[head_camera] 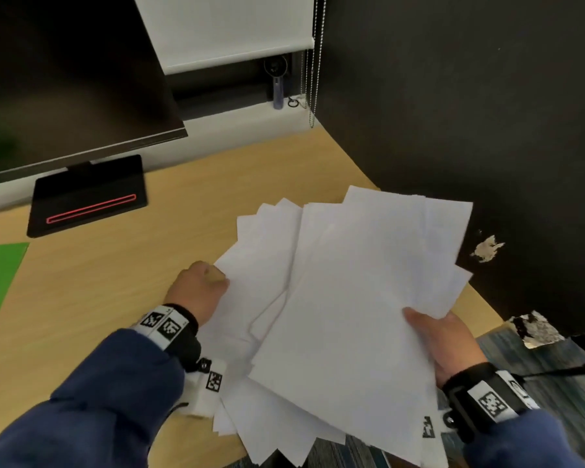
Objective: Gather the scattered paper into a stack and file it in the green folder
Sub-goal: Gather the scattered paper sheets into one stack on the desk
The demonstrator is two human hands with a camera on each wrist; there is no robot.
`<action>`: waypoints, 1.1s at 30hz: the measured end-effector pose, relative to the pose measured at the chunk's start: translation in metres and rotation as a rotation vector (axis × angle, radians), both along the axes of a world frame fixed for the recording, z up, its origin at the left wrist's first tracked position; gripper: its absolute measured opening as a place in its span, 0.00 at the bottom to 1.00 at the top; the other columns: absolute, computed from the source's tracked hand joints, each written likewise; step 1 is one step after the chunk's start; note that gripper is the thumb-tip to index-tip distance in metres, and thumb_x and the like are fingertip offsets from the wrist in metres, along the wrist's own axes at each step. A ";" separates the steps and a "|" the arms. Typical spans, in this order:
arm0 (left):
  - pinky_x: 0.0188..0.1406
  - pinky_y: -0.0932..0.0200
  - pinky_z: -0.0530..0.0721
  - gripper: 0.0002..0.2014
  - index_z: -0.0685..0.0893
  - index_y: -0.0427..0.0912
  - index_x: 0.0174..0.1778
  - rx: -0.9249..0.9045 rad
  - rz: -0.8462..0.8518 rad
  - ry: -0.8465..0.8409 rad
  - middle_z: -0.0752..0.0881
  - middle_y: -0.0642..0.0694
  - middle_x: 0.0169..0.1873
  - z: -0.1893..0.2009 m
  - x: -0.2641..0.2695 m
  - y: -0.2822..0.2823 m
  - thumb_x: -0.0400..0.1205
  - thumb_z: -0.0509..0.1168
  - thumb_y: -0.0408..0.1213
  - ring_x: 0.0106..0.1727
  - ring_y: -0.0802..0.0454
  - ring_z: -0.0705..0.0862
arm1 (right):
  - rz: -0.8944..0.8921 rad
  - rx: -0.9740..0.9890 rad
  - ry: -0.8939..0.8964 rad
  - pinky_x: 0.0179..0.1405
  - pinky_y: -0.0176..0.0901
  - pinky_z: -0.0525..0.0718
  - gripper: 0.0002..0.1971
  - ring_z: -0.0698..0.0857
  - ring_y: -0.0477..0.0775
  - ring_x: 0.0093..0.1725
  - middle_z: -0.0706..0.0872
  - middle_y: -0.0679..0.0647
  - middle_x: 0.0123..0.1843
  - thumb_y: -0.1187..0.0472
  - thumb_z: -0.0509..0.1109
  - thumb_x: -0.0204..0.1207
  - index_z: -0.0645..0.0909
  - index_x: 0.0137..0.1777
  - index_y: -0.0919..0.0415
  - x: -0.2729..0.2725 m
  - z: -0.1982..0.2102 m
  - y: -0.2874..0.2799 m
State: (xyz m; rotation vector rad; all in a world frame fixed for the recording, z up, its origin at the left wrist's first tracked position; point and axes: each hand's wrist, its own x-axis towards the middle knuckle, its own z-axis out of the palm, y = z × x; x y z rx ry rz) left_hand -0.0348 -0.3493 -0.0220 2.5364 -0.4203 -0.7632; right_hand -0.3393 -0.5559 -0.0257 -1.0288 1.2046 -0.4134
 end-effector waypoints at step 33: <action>0.39 0.55 0.89 0.06 0.88 0.41 0.52 -0.708 0.367 0.611 0.93 0.40 0.47 0.000 0.025 -0.042 0.81 0.73 0.36 0.40 0.47 0.90 | -0.027 0.009 0.108 0.67 0.73 0.80 0.13 0.89 0.70 0.58 0.91 0.62 0.59 0.67 0.74 0.77 0.83 0.58 0.53 -0.023 -0.042 -0.026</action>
